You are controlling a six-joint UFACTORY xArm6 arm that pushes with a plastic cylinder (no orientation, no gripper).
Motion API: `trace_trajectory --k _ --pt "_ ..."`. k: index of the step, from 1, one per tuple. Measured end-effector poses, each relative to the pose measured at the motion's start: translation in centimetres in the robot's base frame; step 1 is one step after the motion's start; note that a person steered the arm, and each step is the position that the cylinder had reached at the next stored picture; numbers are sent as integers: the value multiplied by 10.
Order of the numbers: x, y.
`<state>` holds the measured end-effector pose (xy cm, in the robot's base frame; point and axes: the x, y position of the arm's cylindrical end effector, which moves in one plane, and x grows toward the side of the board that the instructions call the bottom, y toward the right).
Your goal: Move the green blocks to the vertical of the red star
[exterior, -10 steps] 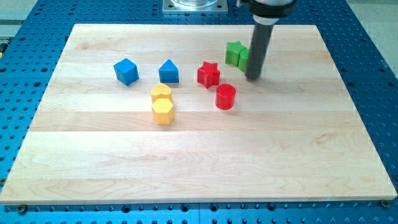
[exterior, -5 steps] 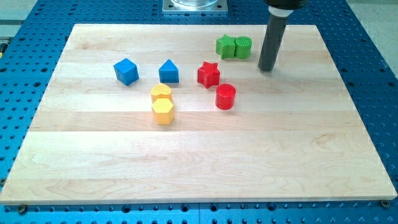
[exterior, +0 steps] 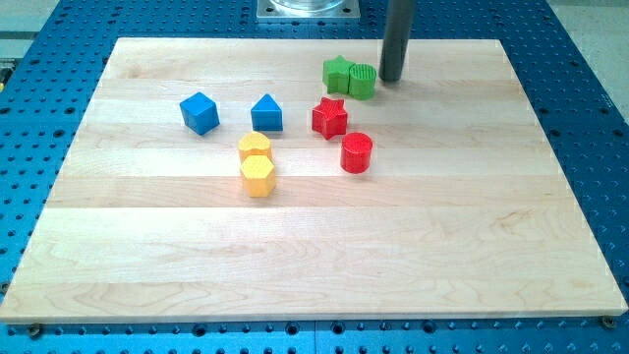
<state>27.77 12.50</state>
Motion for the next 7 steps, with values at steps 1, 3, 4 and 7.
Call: trace_trajectory --k 1,3,4,7 --pt "17 4" --pt "21 -27" --pt "21 -48" --pt "51 -65"
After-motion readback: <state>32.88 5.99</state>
